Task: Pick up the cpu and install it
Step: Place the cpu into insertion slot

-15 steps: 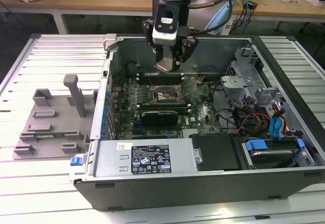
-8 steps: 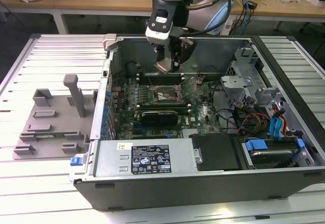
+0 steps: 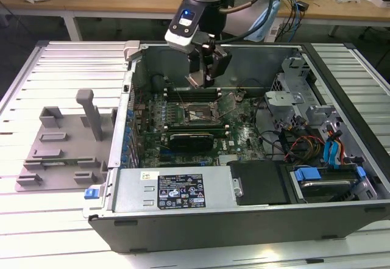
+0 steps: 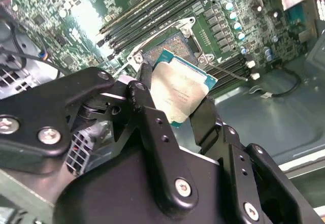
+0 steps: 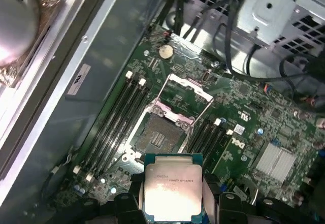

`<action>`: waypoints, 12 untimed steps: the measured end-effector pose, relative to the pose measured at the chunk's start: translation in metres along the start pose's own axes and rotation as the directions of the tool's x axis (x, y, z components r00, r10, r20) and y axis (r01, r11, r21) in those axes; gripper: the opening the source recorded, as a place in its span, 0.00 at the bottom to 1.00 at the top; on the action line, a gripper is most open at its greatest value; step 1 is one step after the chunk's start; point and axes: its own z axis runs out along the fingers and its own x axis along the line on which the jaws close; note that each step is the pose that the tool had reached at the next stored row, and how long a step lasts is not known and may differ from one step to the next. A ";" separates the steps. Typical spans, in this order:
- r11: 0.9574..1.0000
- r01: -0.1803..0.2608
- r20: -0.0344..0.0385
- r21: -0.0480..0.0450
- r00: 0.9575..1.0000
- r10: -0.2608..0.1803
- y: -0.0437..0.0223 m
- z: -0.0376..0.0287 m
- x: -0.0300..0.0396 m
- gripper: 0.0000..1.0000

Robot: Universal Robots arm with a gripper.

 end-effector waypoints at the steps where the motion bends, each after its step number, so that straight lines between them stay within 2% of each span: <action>1: 1.000 -0.018 0.001 0.000 1.000 0.018 0.0000 0.0000 0.0000 0.55; 4: 0.998 -0.069 0.002 0.000 0.998 0.069 0.0000 0.0003 0.0000 0.55; 7: 0.989 -0.151 0.004 0.000 0.989 0.151 0.0000 0.0008 0.0000 0.55; 11: 0.963 -0.271 0.008 0.000 0.963 0.271 0.0000 0.0015 0.0000 0.55; 12: 0.952 -0.305 0.009 0.000 0.952 0.305 0.0000 0.0018 0.0000 0.55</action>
